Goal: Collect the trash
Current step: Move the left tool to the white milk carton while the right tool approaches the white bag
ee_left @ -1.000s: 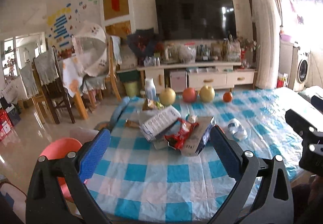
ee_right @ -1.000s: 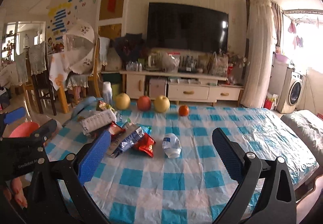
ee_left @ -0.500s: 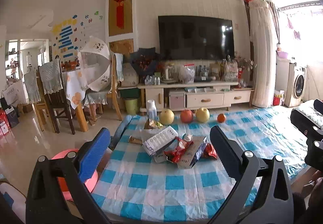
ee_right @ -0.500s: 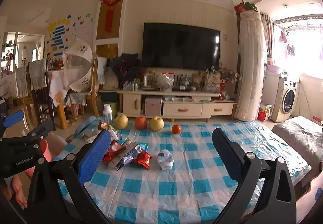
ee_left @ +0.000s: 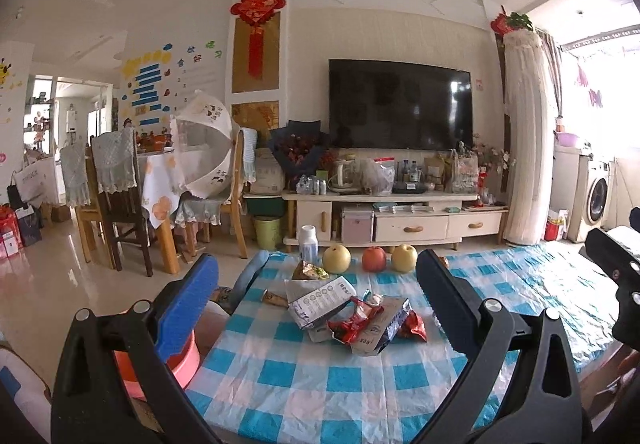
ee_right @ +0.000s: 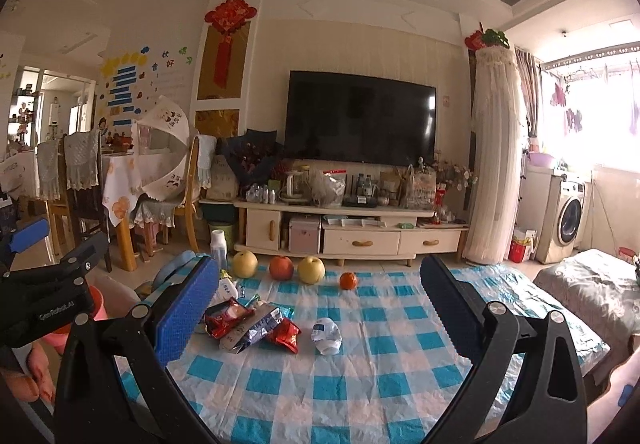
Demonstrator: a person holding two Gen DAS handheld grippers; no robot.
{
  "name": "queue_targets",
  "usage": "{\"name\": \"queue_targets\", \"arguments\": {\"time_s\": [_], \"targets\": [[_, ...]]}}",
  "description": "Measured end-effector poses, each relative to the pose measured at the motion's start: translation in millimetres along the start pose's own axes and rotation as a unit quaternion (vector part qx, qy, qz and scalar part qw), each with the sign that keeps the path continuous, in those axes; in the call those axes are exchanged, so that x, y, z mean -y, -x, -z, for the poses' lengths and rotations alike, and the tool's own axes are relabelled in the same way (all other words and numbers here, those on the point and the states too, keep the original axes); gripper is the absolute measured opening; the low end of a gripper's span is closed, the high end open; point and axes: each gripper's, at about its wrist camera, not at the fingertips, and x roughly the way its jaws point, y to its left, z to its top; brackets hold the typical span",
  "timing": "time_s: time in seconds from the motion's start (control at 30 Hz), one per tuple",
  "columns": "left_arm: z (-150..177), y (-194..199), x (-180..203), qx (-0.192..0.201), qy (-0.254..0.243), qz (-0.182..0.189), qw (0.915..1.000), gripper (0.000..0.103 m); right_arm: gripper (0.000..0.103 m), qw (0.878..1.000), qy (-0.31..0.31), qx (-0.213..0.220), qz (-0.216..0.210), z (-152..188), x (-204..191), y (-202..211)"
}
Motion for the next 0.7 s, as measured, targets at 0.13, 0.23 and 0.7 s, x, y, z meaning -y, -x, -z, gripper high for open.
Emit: {"name": "queue_targets", "arguments": {"time_s": [0.13,0.23,0.7], "targets": [[0,1,-1,0.001,0.005,-0.002,1.0000,0.100,0.099,1.000,0.002,0.009,0.002,-2,1,5],[-1,3,-1,0.006,0.002,-0.007,1.0000,0.100,0.099,1.000,0.003,0.014,0.003,-1,1,7],[2,4,14,0.006,-0.021,0.011,0.9997,0.100,0.099,1.000,0.007,0.024,0.006,1,0,9]]}}
